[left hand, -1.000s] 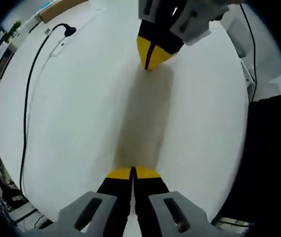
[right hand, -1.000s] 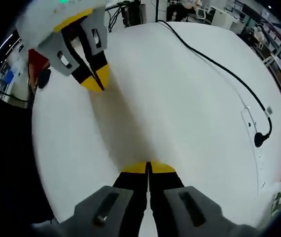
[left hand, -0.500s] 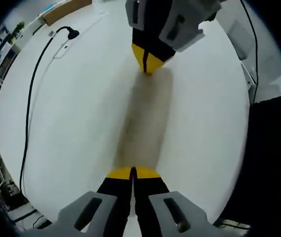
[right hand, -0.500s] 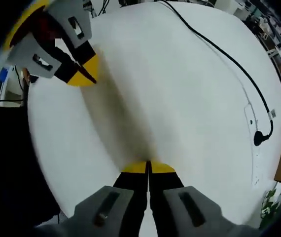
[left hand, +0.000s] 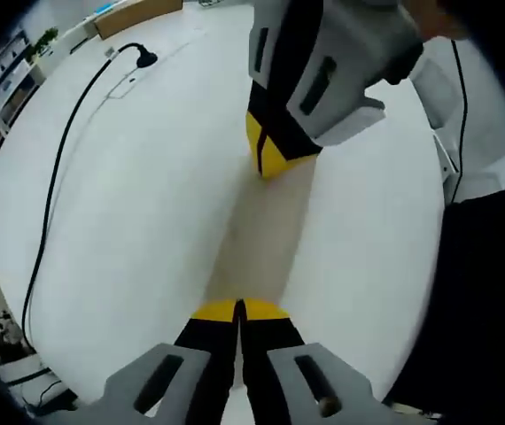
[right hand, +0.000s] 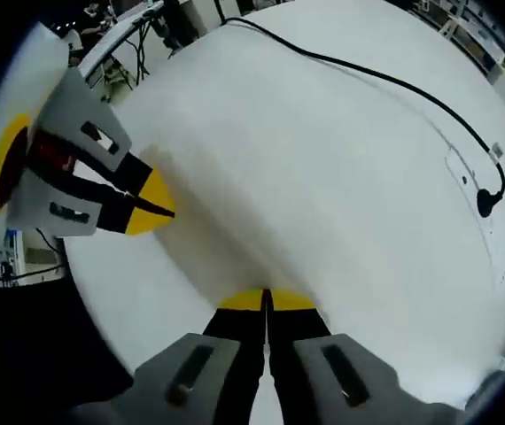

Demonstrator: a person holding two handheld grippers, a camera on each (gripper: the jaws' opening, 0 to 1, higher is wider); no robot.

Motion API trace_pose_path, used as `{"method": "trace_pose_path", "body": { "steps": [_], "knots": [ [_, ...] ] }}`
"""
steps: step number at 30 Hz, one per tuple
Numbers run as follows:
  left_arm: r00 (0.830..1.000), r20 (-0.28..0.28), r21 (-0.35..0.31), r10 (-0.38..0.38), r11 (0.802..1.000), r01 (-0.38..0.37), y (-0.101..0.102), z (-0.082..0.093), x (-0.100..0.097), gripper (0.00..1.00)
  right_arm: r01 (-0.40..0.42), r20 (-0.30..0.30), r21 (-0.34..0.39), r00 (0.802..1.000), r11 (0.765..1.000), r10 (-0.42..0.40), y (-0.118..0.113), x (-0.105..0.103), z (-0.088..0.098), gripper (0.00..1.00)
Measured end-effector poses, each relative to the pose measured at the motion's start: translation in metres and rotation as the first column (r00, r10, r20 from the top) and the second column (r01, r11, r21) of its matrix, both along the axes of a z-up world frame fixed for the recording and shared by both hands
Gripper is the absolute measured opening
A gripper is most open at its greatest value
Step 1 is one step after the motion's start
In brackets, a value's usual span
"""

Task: Arrange the utensils inside the cutlery case until each visible utensil rests in its matching compartment.

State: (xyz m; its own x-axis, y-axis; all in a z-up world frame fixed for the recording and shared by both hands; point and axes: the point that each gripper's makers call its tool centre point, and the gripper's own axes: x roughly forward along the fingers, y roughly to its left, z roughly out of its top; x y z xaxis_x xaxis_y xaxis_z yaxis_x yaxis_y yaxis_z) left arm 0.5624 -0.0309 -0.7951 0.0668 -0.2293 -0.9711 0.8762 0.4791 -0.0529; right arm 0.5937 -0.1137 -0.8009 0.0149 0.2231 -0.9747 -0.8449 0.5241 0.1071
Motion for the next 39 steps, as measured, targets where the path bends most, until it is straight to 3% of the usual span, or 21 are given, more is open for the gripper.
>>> {"method": "trace_pose_path", "body": {
  "steps": [1, 6, 8, 9, 10, 11, 13, 14, 16, 17, 18, 21, 22, 27, 29, 32, 39],
  "knots": [
    [1.000, 0.000, -0.002, 0.004, 1.000, -0.004, 0.000, 0.000, 0.000, 0.00, 0.045, -0.023, -0.016, 0.999, 0.999, -0.045, 0.000, -0.006, 0.001, 0.00],
    [1.000, 0.005, 0.005, -0.007, 1.000, 0.007, -0.001, 0.000, 0.000, 0.00, 0.098, -0.063, -0.027, 0.993, 0.995, -0.100, -0.002, -0.004, 0.003, 0.00],
    [1.000, 0.006, 0.007, -0.010, 1.000, 0.010, -0.001, 0.000, 0.000, 0.00, 0.203, -0.077, 0.010, 0.976, 0.979, -0.202, -0.003, -0.006, 0.005, 0.00],
    [1.000, 0.006, 0.009, -0.010, 1.000, 0.010, -0.001, 0.000, 0.000, 0.00, 0.226, -0.143, -0.050, 0.962, 0.973, -0.231, -0.009, -0.023, 0.004, 0.00],
    [1.000, 0.007, 0.010, -0.009, 1.000, 0.008, -0.001, 0.000, 0.000, 0.00, 0.230, -0.135, -0.034, 0.963, 0.973, -0.232, -0.006, -0.026, 0.003, 0.00],
    [1.000, 0.009, 0.013, -0.008, 1.000, 0.008, -0.001, 0.000, 0.000, 0.00, 0.160, -0.061, -0.009, 0.985, 0.987, -0.161, -0.005, -0.018, 0.002, 0.00],
    [1.000, 0.014, 0.017, -0.017, 1.000, 0.017, -0.001, 0.000, 0.000, 0.00, 0.204, -0.098, -0.033, 0.974, 0.978, -0.206, -0.005, -0.025, 0.004, 0.00],
    [1.000, 0.013, 0.017, -0.017, 1.000, 0.017, -0.001, 0.000, 0.000, 0.00, 0.221, -0.145, -0.050, 0.963, 0.974, -0.226, -0.003, -0.034, 0.004, 0.00],
    [1.000, 0.010, 0.017, -0.013, 1.000, 0.013, -0.001, 0.000, 0.000, 0.00, 0.215, -0.136, -0.042, 0.966, 0.976, -0.218, 0.002, -0.037, 0.004, 0.00],
    [1.000, 0.008, 0.015, -0.012, 1.000, 0.012, -0.001, 0.001, -0.001, 0.00, 0.248, -0.130, 0.010, 0.961, 0.969, -0.244, 0.012, -0.037, 0.000, 0.00],
    [1.000, 0.009, 0.011, -0.006, 1.000, 0.006, 0.000, 0.002, 0.000, 0.00, 0.256, -0.139, -0.031, 0.956, 0.966, -0.257, 0.005, -0.039, -0.001, 0.00],
    [1.000, 0.017, 0.008, -0.007, 1.000, 0.007, -0.001, 0.003, -0.001, 0.00, 0.275, -0.135, -0.045, 0.951, 0.960, -0.279, 0.002, -0.039, -0.005, 0.00],
    [1.000, 0.020, 0.011, -0.010, 1.000, 0.010, -0.001, 0.003, -0.001, 0.00, 0.272, -0.113, -0.028, 0.955, 0.962, -0.274, 0.003, -0.036, -0.006, 0.00],
    [1.000, 0.017, 0.018, -0.016, 1.000, 0.016, -0.001, 0.002, 0.000, 0.00, 0.216, -0.147, -0.018, 0.965, 0.976, -0.216, 0.001, -0.038, -0.006, 0.00],
    [1.000, 0.015, 0.011, -0.016, 1.000, 0.016, 0.000, 0.002, 0.000, 0.00, 0.240, -0.157, 0.006, 0.959, 0.971, -0.236, -0.001, -0.040, -0.004, 0.00],
    [1.000, 0.017, -0.005, -0.004, 1.000, 0.005, 0.000, 0.002, 0.000, 0.00, 0.197, -0.090, -0.073, 0.975, 0.978, -0.203, -0.025, -0.033, -0.002, 0.00],
    [1.000, 0.027, -0.008, -0.011, 1.000, 0.012, -0.001, 0.001, 0.000, 0.00, 0.226, -0.071, -0.136, 0.969, 0.965, -0.237, -0.062, -0.029, 0.002, 0.00]
  ]
}}
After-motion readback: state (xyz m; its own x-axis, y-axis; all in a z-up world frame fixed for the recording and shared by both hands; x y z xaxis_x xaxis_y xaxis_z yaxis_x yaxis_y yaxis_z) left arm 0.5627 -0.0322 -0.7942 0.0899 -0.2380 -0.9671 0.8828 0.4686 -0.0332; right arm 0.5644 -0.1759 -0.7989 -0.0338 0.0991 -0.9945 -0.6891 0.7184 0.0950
